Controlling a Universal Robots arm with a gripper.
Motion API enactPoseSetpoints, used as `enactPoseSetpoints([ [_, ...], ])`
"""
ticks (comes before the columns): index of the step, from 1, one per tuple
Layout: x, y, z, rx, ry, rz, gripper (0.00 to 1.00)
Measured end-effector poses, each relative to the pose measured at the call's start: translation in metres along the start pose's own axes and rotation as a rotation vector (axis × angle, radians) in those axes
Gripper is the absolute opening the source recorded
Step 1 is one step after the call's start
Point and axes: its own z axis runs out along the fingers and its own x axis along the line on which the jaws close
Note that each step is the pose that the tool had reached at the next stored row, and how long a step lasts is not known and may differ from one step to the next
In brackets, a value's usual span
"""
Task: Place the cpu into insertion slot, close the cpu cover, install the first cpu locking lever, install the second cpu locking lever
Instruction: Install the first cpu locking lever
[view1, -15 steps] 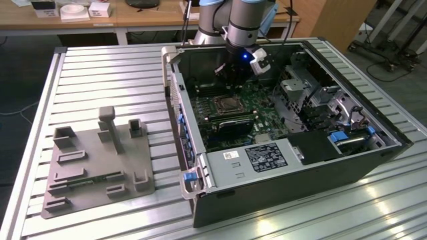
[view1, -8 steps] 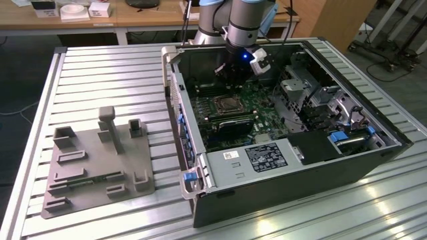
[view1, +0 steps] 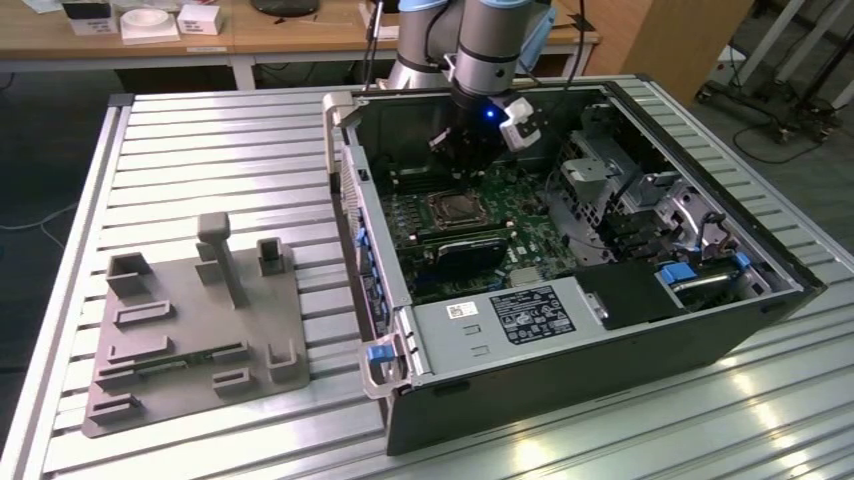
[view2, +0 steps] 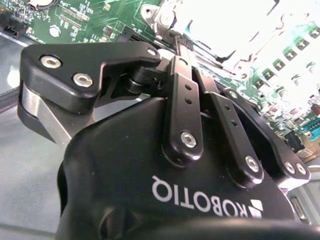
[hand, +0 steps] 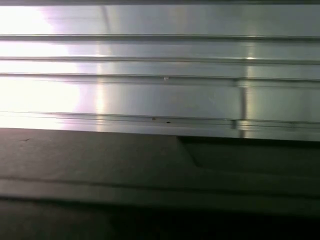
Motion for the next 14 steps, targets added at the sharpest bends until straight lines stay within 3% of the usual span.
enactPoseSetpoints([
  [14,0.0000,0.0001,0.0010,0.0028,-0.0001,0.000,0.10],
])
